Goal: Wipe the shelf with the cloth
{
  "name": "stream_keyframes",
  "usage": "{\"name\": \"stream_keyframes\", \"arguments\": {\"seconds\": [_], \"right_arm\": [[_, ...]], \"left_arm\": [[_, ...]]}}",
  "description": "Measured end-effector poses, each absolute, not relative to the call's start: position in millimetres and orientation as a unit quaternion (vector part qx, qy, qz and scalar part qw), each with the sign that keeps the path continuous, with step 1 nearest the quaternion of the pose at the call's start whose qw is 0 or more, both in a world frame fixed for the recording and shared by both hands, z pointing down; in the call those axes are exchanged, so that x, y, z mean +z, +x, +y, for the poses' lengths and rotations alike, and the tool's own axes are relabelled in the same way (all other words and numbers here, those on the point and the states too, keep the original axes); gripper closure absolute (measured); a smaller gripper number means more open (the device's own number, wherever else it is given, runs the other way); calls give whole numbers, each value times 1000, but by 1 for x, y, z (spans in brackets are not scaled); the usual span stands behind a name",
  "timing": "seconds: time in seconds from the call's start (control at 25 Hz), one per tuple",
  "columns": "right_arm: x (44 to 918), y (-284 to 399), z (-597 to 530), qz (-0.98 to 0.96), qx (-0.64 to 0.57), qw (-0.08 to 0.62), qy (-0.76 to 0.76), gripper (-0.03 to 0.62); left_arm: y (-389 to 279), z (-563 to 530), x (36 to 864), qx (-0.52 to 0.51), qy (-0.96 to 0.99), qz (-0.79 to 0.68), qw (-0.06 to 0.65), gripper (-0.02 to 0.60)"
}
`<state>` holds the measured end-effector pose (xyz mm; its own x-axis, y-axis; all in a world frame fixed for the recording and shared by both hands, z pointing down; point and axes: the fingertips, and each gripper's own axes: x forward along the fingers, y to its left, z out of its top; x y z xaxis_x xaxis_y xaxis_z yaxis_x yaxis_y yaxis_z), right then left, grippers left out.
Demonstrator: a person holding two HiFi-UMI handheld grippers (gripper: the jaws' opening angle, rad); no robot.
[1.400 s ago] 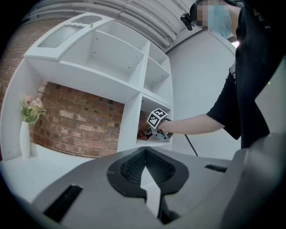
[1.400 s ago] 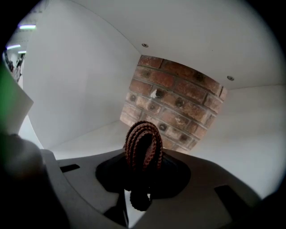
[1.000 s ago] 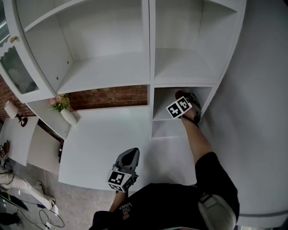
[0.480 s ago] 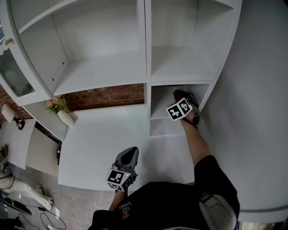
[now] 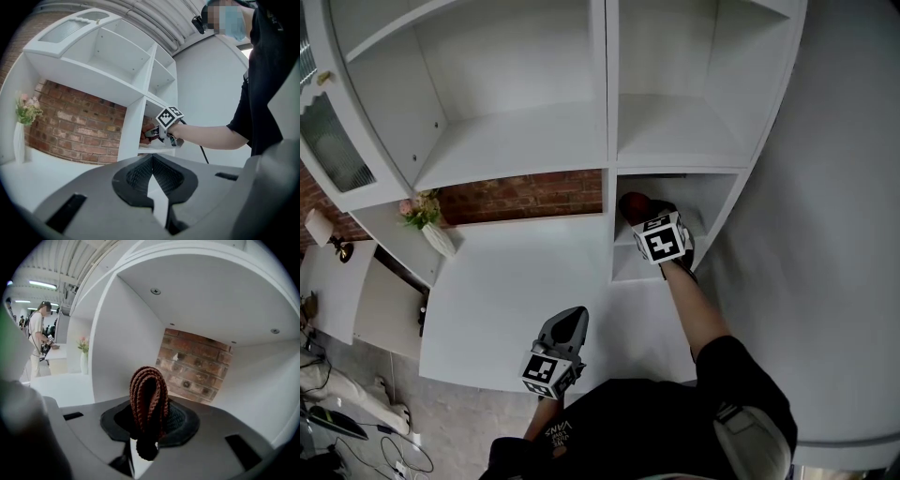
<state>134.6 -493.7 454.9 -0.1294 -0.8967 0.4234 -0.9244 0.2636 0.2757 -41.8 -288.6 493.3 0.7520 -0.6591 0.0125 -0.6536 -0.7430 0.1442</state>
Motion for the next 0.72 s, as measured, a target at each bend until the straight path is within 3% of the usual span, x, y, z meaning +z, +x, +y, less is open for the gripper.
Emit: {"name": "stream_keyframes", "arguments": {"seconds": [0.36,0.72], "right_arm": [[478,96,-500,-765,19,302,569,502],[480,152,-496,-717,4,328,616,502]], "left_arm": [[-55,-281,498,-14,926,-368,76,574],[-50,-285,500,-14,929,-360,80,574]]}}
